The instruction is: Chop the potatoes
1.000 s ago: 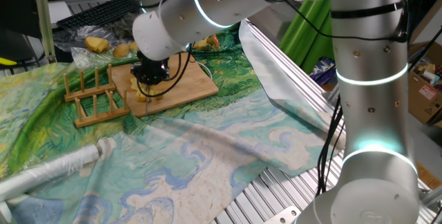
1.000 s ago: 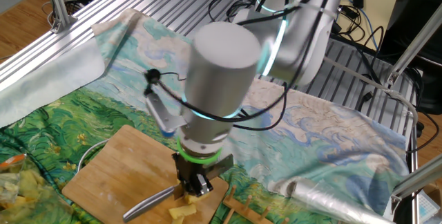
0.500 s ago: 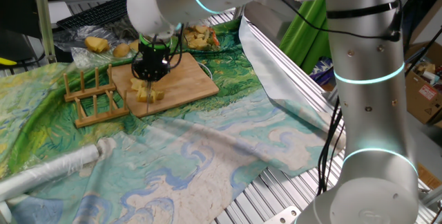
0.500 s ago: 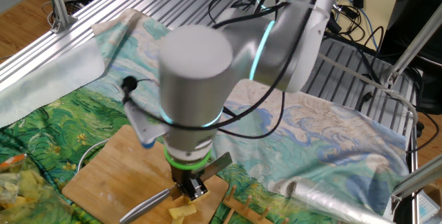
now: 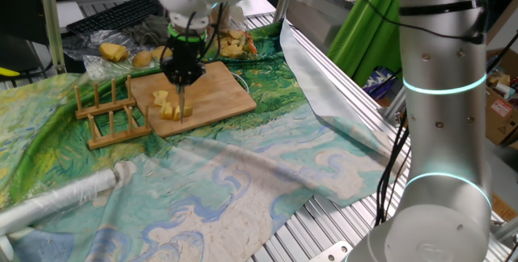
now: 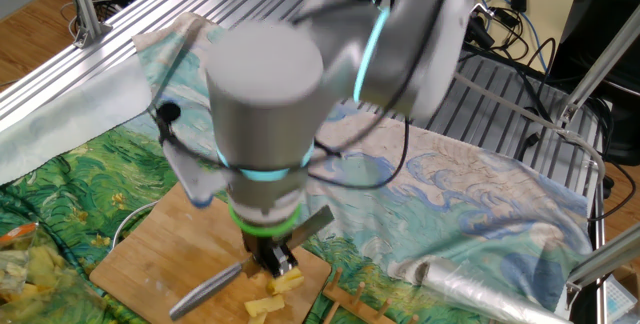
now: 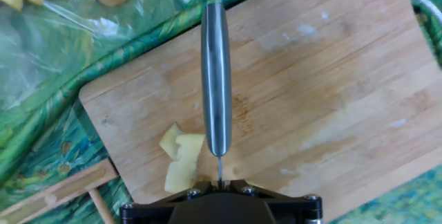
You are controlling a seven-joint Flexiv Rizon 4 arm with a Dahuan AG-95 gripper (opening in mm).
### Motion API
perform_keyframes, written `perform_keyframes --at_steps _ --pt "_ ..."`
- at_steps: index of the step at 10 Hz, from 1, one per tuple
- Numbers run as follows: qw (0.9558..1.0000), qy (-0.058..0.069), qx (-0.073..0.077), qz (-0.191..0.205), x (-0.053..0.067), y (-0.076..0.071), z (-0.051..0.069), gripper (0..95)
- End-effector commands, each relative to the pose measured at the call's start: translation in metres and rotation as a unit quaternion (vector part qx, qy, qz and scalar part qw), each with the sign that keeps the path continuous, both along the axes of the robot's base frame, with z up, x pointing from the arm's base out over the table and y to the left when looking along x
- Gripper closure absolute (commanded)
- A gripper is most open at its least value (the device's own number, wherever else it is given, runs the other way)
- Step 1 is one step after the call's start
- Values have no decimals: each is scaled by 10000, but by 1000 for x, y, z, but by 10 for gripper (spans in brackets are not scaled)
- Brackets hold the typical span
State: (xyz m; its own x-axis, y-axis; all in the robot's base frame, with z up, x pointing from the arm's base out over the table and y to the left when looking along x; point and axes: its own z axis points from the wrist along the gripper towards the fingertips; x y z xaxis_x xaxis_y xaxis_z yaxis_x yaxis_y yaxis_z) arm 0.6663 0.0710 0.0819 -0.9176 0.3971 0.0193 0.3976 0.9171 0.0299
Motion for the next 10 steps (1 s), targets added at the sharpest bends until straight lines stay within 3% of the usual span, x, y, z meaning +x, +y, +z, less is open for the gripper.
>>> perform_keyframes --at_steps 1,6,10 --pt "9964 -81 -362 764 10 -9 3 950" --pt "9898 -168 -340 1374 32 -47 -13 950" --pt "9883 -302 -94 1490 39 -74 -37 950"
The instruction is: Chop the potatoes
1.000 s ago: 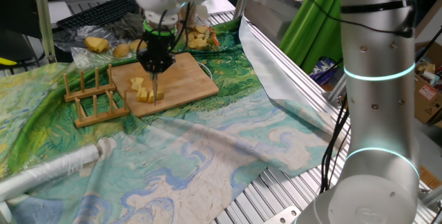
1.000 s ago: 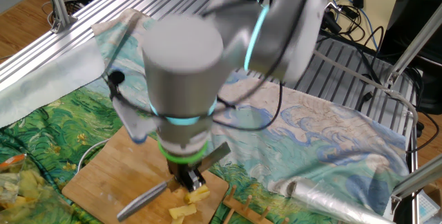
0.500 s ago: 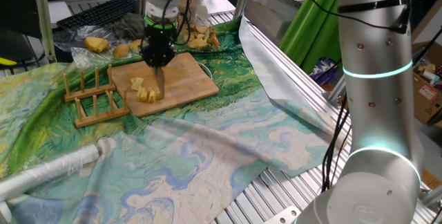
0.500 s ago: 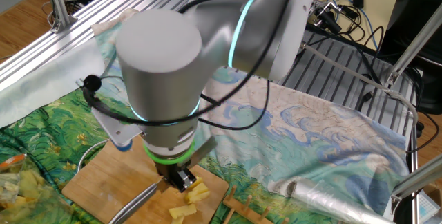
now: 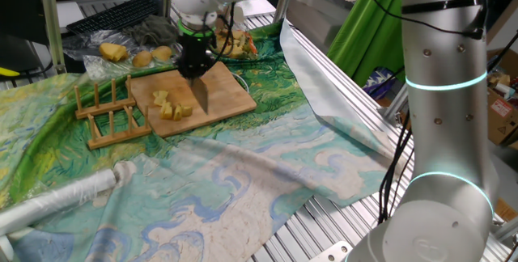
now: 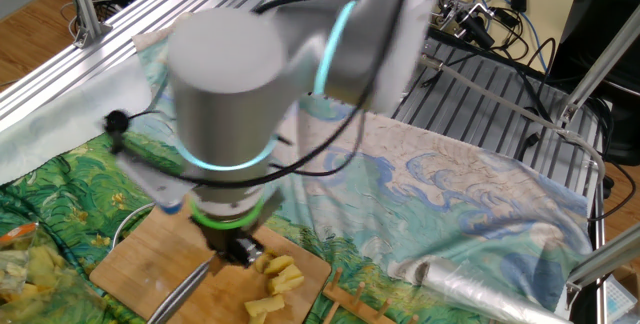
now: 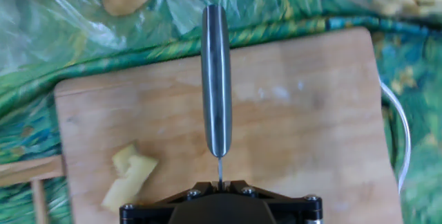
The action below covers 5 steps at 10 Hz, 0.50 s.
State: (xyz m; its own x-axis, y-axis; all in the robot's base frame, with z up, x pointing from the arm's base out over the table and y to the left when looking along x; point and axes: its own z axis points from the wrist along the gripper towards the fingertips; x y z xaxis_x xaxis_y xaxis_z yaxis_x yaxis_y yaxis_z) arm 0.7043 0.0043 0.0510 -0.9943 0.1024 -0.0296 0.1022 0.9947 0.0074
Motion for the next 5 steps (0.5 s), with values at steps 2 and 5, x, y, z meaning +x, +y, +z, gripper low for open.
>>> perform_keyframes --at_steps 2,5 --pt "9999 -63 87 -107 3 -11 -9 950" --pt "9994 -62 80 -339 -7 2 4 950"
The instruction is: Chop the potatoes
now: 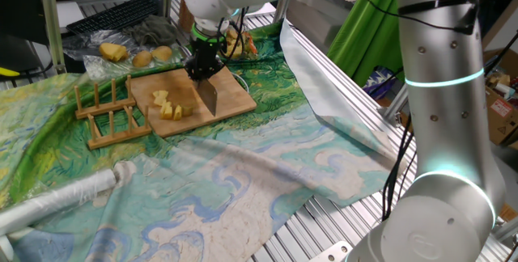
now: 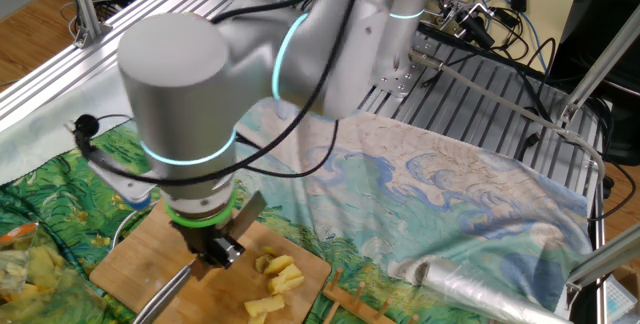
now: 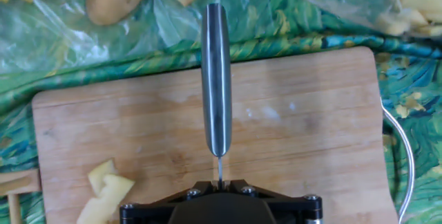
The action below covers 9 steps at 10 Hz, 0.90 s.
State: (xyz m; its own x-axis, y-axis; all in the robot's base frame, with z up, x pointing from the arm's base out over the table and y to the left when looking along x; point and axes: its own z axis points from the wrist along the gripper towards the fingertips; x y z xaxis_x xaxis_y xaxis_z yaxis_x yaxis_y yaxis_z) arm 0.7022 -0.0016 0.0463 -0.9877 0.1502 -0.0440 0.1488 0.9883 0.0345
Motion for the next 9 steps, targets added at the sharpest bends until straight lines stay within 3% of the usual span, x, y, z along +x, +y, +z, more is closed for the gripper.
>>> perform_keyframes --at_steps 1,2,4,5,7,8,9 --pt "9999 -2 -64 -111 -8 14 13 950" --pt "9999 -10 -80 -127 -12 22 19 950" --pt "9997 141 -25 -209 -14 39 39 950" --pt "9996 140 -29 -245 -14 44 43 950" --pt "9992 106 -78 -374 -22 68 59 950" --pt "9994 -8 -78 -342 -26 71 60 950" --pt "9995 -5 -73 -303 -28 72 59 950"
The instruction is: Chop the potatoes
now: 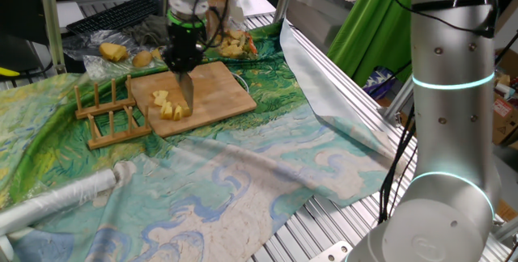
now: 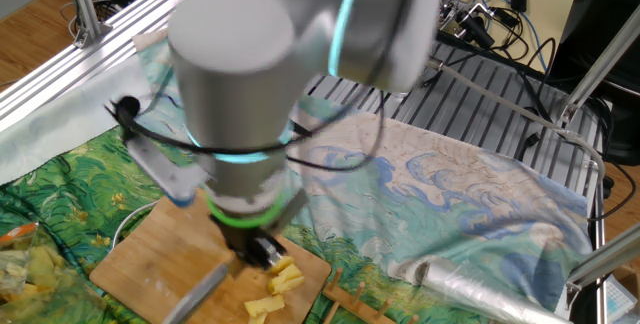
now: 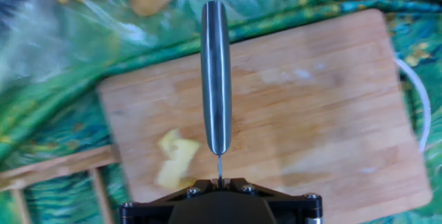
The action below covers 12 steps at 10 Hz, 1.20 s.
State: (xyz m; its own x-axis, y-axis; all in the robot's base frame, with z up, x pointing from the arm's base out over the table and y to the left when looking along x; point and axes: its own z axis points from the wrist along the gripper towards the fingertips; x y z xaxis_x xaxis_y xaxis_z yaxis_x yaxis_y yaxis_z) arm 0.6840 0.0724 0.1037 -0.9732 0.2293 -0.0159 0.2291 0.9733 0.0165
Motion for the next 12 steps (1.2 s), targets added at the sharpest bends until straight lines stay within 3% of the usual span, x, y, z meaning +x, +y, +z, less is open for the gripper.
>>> perform_keyframes --at_steps 1,6,7,8,9,10,12 --pt "9998 -162 -1 127 -9 -2 1 950" --pt "9998 -148 -64 82 -21 5 -5 950" --pt "9998 -156 -114 84 -21 5 -5 950" --pt "9994 -114 -273 183 -21 6 -6 950" --pt "9992 -106 -307 243 -21 6 -6 950" --pt "9990 26 -303 330 -22 6 -6 950" --pt "9988 135 -289 378 -24 7 -7 950"
